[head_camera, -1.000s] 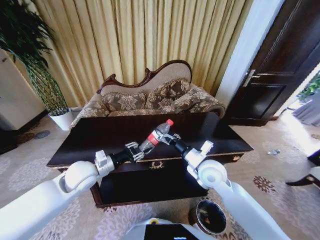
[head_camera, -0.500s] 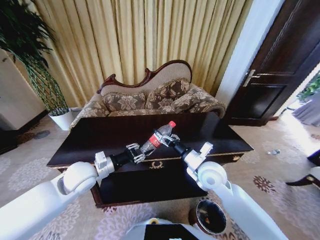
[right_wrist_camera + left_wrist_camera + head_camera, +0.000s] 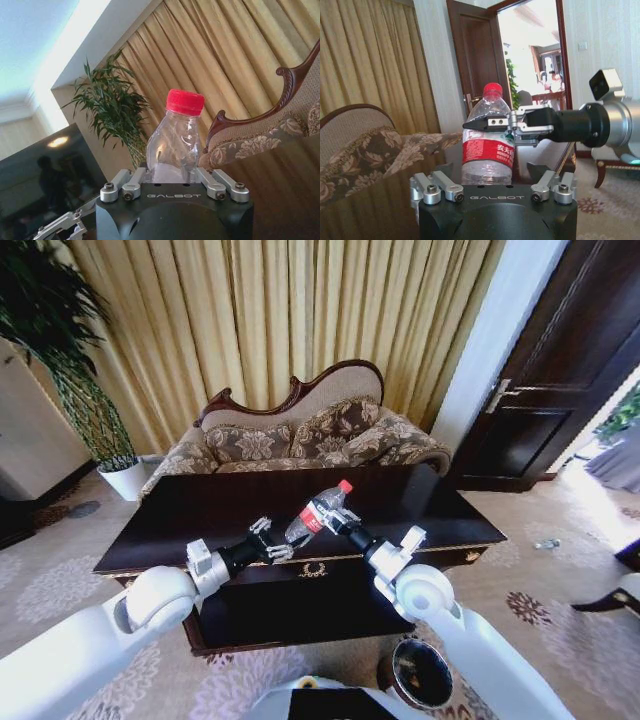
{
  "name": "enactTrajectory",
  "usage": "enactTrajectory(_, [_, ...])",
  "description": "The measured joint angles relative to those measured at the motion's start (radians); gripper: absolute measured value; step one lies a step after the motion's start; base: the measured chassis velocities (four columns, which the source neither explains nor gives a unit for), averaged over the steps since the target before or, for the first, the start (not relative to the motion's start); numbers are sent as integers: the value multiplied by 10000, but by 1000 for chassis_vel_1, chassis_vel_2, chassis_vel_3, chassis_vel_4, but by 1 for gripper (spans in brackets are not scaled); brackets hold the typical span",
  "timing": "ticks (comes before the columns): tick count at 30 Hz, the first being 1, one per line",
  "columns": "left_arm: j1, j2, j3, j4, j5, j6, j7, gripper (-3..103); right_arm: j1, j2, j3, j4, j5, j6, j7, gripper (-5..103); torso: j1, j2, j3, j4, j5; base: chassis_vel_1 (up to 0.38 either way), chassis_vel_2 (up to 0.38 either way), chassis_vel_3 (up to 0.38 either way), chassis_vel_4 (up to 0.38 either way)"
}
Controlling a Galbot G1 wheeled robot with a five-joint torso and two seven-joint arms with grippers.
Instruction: Move to the front of the table and place the trash on the table into the trash bin.
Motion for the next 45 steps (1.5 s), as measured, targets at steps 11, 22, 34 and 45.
enactTrajectory(11, [349, -289, -959, -447, -1316, 654, -1146, 100, 83, 62, 227, -257, -62, 182, 141, 28, 0, 0, 0, 1, 0, 0, 0, 0, 0])
enactTrajectory(22, [630, -768, -4197, 1238, -2082, 1153, -1936, 100, 439, 85, 1528, -1348, -1820, 305, 122, 28, 1, 0, 0, 1, -2, 0, 0, 0, 0])
enactTrajectory(34, [1566, -1459, -6621, 2591, -2194, 2135, -2985, 100, 180, 57, 2573, -2431, -4874, 601, 1262, 28, 1, 0, 1, 1, 0, 0, 0, 0, 0])
enactTrajectory(45, [2814, -1703, -8607, 3768, -2411, 441, -389, 100, 81, -170, 3267, -2632, -5204, 887, 1876, 28, 1, 0, 0, 1, -1, 0, 0, 0, 0])
